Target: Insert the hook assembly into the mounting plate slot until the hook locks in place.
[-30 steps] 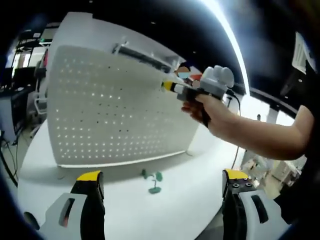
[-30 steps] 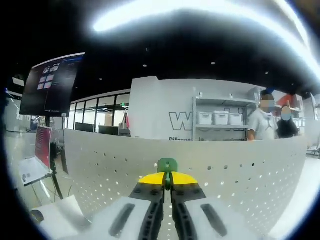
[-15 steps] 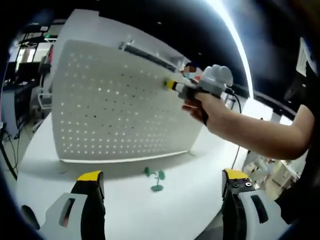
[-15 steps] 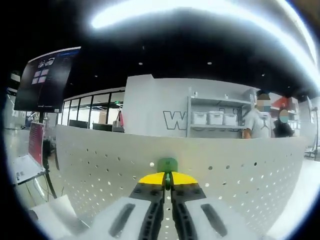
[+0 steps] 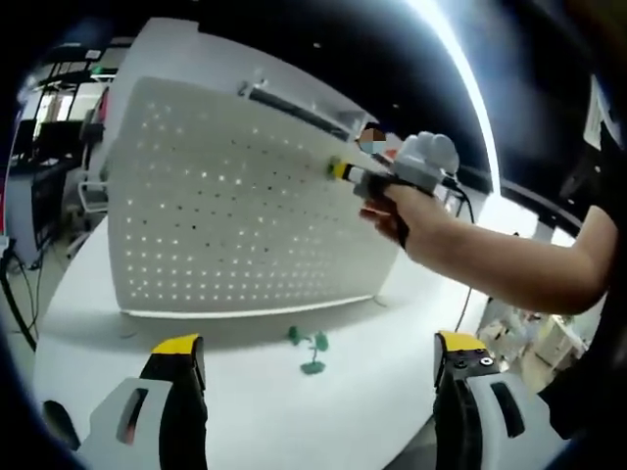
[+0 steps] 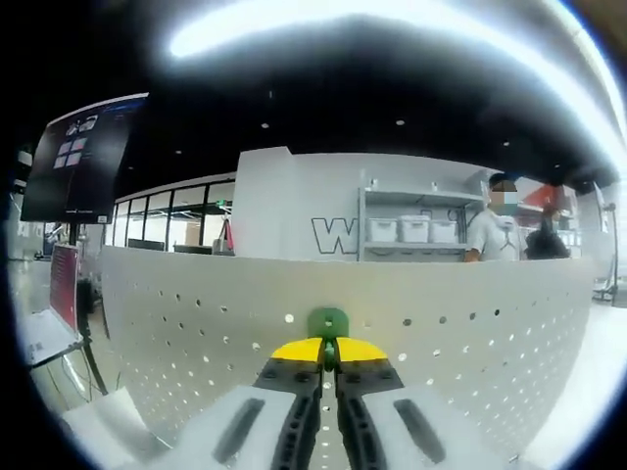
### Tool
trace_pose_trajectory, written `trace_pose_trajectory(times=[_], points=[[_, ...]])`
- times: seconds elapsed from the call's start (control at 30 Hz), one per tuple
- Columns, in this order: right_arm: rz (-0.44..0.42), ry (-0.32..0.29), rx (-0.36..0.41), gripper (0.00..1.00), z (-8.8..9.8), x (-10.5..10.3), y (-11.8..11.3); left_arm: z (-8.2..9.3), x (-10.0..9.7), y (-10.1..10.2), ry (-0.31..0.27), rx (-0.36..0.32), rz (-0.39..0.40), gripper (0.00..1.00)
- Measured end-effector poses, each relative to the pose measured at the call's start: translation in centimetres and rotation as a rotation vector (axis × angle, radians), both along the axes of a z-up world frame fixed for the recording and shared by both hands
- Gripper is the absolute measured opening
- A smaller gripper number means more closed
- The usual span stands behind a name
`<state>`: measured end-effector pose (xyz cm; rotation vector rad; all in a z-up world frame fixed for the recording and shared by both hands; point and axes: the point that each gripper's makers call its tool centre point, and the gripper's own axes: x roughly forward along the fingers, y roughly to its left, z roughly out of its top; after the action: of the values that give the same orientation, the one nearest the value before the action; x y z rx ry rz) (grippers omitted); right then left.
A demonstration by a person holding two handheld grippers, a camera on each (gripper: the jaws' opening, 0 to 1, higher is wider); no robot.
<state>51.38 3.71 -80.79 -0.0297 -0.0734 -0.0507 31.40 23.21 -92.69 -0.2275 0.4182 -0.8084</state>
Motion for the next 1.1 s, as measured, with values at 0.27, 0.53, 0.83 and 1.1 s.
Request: trace_pose_trajectory(times=[0.27, 0.53, 0.83, 1.1], points=[[-0.004, 0.0, -0.029, 0.01, 0.1, -0.3, 0.3, 0.0, 0.0, 0.1, -0.004, 0.003, 0.003, 0.98], [-0.007, 0.018, 0.022, 0.16, 0.1, -0.9, -0.1, 0.5, -0.3, -0.3, -0.002, 0.008, -0.008, 1.0], [0.02, -0.004, 0.061, 0.31, 2.1, -2.3, -1.3, 0.5, -0.8, -0.1, -0.014, 0.042, -0.014, 1.0], [-0.014, 0.02, 0.07, 0.47, 1.9, -5.2, -4.6, 0.1, -1.2, 0.6, -0.01, 0.088, -0.005, 1.0]])
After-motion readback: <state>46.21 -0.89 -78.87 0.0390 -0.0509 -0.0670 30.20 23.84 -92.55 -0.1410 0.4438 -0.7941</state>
